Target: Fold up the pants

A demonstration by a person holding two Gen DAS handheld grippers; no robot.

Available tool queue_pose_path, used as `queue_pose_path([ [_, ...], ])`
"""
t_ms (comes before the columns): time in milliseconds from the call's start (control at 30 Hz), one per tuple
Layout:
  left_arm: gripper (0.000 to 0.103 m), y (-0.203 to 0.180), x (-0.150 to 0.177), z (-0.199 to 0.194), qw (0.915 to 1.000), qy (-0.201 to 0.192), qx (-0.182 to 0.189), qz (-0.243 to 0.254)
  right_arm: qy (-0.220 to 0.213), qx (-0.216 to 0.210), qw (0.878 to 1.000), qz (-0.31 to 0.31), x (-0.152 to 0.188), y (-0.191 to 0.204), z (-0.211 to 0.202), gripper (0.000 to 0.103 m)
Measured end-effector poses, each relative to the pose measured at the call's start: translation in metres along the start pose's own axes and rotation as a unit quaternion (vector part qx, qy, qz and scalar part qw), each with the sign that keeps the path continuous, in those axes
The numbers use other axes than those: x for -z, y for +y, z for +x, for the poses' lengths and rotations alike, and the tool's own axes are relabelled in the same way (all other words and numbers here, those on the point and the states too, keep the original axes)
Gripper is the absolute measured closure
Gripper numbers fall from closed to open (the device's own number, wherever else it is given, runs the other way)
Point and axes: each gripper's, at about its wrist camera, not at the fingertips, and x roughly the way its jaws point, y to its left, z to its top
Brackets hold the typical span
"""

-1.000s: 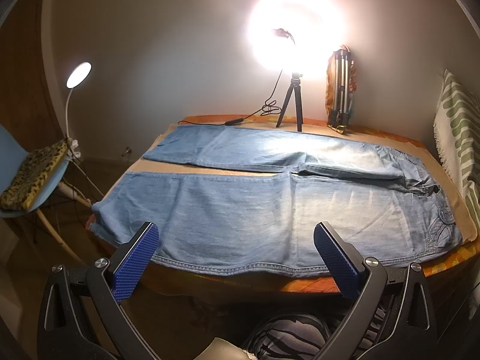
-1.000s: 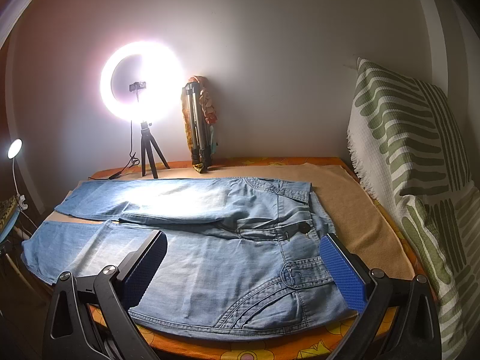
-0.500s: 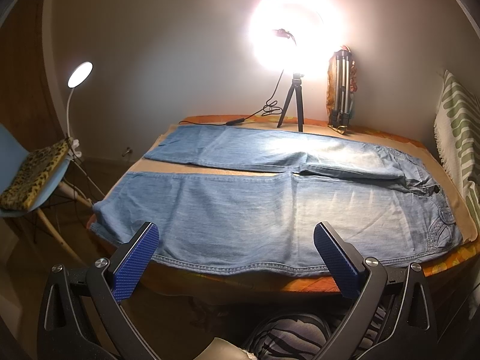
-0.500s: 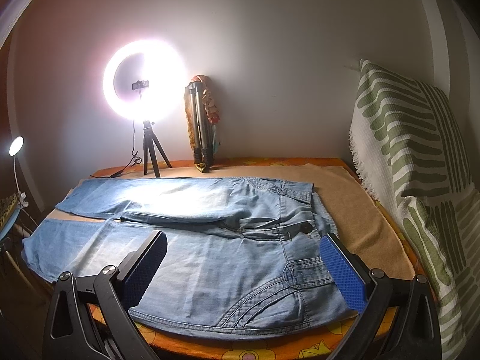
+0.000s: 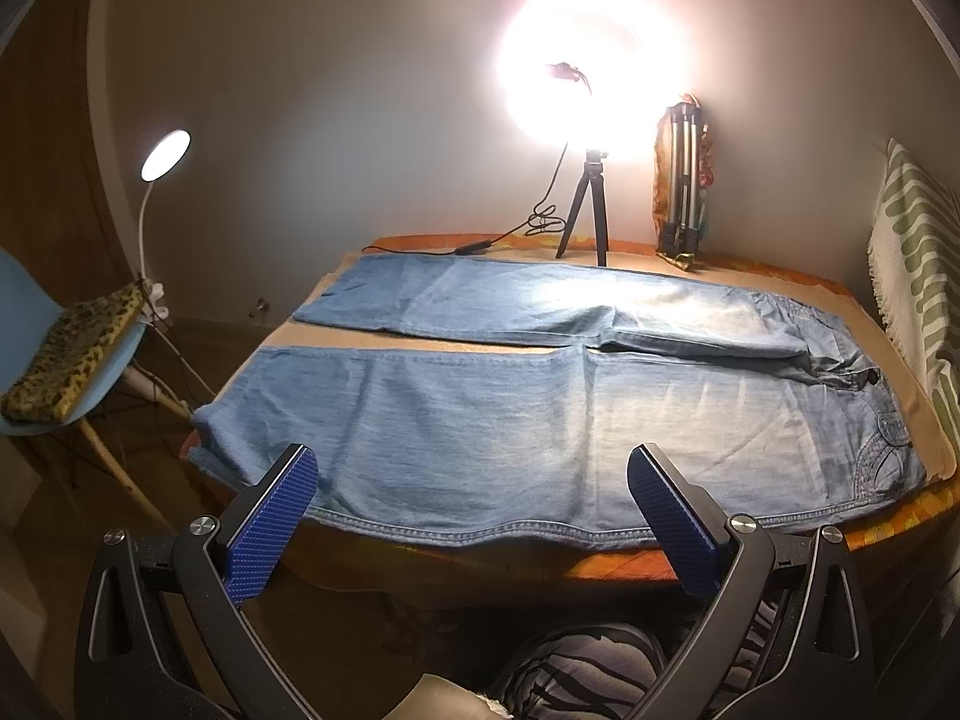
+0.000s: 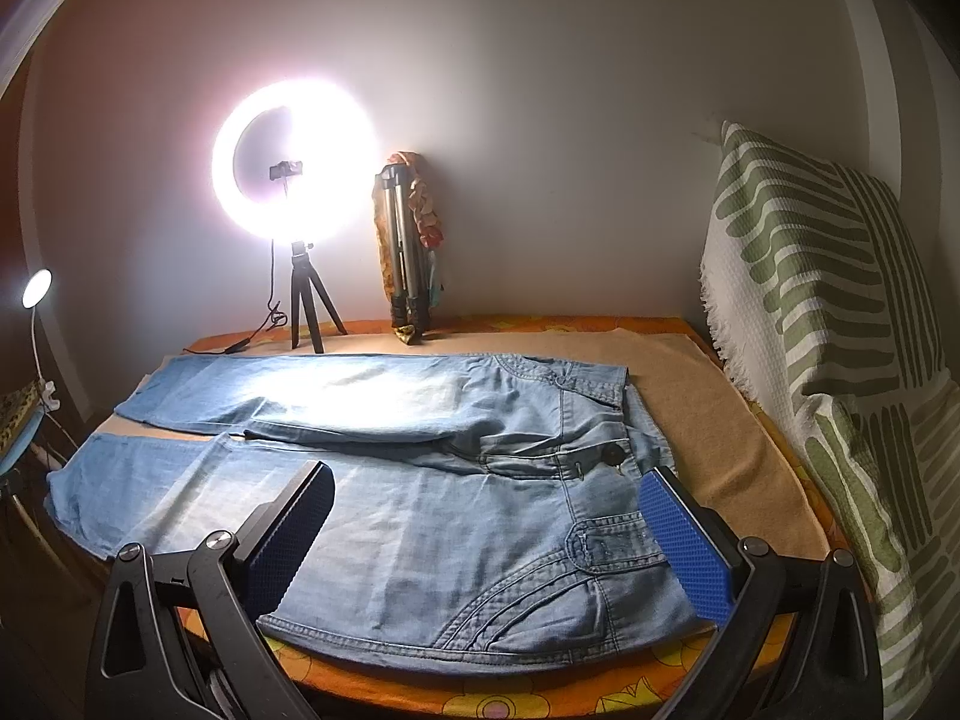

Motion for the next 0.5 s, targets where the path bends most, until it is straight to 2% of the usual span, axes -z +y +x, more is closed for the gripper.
queue_pose_path([
  [500, 0.0, 0.014, 0.01, -0.022, 0.9996, -0.01, -0.025, -0.009, -0.023, -0.022, 0.999, -0.034, 0.007, 0.007, -0.013, 0.0],
])
